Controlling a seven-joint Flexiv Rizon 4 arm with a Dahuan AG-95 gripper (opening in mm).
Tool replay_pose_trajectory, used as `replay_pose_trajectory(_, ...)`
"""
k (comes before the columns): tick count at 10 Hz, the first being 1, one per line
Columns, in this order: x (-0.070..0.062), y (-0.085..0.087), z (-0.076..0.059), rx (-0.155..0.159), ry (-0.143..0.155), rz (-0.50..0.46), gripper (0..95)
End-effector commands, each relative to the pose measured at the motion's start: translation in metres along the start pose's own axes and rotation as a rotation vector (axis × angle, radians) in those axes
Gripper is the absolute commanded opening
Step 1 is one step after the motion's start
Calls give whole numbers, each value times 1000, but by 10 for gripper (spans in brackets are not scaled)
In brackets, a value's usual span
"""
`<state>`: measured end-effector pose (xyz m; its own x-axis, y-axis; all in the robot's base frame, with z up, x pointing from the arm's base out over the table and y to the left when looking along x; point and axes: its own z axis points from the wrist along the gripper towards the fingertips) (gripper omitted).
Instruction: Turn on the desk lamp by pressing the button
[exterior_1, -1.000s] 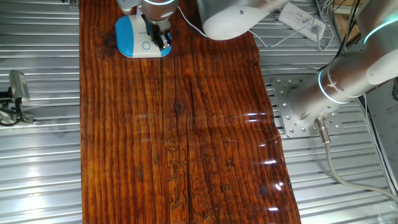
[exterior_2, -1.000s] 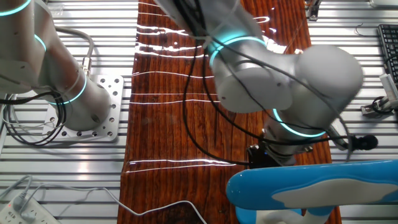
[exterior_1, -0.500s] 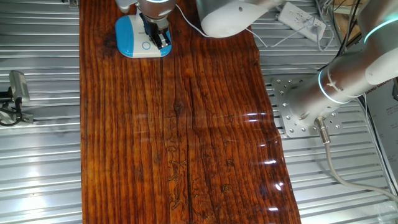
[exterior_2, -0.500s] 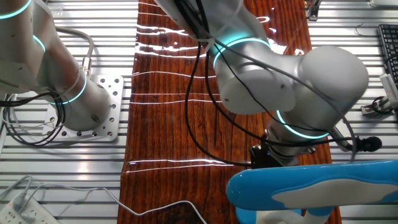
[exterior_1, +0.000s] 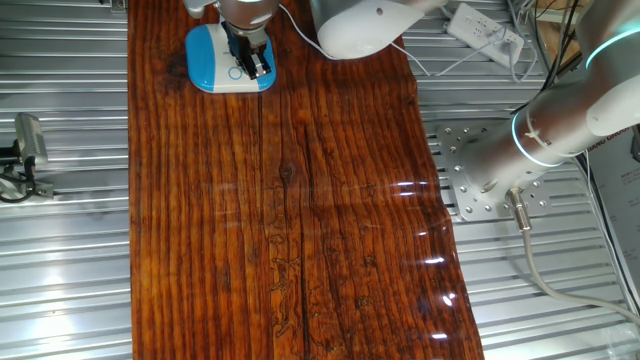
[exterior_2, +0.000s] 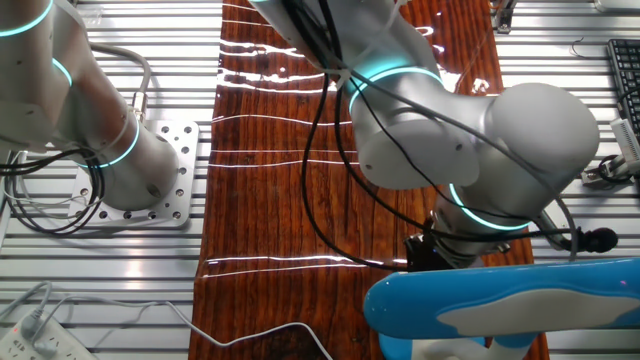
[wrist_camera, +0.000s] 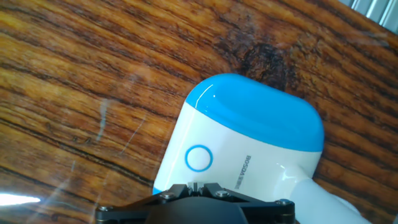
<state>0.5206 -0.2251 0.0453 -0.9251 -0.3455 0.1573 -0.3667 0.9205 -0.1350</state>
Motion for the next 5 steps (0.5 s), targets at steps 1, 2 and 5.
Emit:
replay_pose_trajectory(1, -2, 0, 1, -7, -4, 11, 0)
replay_pose_trajectory(2, -2, 0, 2, -7, -4, 13, 0)
replay_pose_trajectory(5, -3, 1, 3, -12, -5, 21, 0)
